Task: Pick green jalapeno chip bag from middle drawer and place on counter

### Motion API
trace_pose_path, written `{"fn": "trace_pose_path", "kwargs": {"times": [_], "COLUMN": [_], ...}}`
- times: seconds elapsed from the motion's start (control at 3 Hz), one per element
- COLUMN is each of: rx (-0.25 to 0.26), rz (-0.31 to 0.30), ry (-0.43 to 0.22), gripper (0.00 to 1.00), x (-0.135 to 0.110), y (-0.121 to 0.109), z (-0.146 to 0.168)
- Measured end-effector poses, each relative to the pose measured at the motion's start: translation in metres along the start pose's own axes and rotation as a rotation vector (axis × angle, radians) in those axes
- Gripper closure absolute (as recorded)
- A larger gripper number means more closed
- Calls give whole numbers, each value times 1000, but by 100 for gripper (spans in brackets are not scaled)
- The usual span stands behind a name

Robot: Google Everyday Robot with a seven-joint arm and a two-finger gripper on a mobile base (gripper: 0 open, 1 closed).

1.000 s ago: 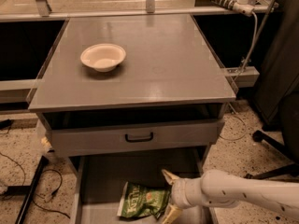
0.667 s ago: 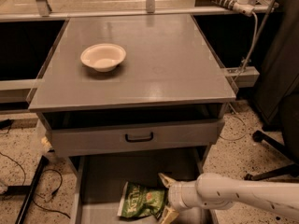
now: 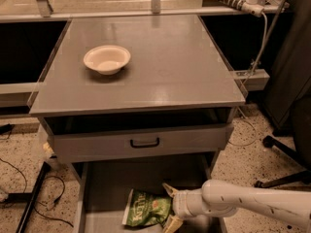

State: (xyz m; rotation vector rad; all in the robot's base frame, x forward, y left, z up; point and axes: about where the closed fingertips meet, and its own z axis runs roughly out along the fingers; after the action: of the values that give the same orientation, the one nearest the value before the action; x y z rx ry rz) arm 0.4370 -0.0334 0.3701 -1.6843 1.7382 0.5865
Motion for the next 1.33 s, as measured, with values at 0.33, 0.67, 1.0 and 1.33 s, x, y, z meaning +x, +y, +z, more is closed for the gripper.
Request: {"fn": "trace_pose_path", "kwargs": {"times": [0.33, 0.67, 1.0, 1.33], "rx": [-1, -1, -2, -1], "rz": [1, 1, 1, 1], "ry": [-2, -2, -2, -2], "gripper": [19, 41, 66, 89], "x": [0, 0, 0, 0], "y": [0, 0, 0, 0], "z": [1, 1, 1, 1]}}
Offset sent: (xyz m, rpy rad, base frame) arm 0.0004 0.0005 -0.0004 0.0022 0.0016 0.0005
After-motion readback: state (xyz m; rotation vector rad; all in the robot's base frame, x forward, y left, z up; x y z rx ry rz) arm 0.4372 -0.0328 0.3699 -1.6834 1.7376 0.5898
